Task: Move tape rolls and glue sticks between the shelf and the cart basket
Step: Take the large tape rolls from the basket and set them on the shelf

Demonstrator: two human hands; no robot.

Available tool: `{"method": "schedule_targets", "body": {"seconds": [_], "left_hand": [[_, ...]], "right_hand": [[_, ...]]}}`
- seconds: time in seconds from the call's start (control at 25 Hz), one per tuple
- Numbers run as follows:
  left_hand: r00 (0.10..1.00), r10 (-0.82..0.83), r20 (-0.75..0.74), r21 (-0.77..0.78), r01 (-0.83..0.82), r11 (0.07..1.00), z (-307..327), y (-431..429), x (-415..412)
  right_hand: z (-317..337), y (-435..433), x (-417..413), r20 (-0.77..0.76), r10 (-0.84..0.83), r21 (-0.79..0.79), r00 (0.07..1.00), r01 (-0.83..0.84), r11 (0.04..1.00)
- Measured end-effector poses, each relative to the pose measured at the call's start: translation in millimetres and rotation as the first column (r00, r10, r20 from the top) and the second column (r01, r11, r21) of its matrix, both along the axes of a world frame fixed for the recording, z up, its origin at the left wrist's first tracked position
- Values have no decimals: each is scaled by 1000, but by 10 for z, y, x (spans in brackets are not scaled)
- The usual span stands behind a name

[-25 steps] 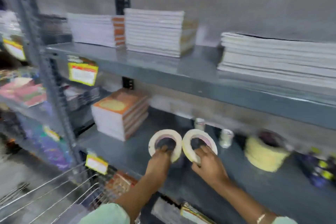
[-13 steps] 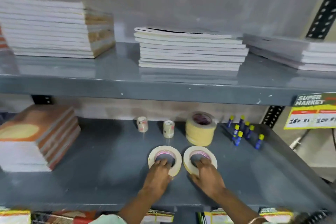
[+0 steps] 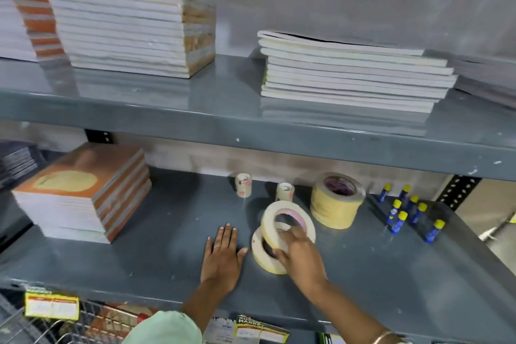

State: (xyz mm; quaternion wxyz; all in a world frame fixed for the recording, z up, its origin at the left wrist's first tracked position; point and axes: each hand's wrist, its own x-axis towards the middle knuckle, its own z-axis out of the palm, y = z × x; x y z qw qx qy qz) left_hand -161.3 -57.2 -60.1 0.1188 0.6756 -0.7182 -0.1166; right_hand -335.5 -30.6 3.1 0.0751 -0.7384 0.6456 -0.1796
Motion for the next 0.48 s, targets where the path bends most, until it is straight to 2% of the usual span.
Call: {"method": "schedule_targets", "body": {"seconds": [0.08,0.2,0.48], "left_hand": [[999,-7,35,18,6,1000,13,5,-7],[999,-14,46,25,13,1000,19,15,-2],[998,-25,61,6,25,1000,-32,-1,-4]], "right_hand": [[-17,-36,156,-105,94,53,990,-89,995],[-93,-68,191,-216,127,136,968,-99,986],[-21,-87,170,-276,187,253,943,-116,960]]}}
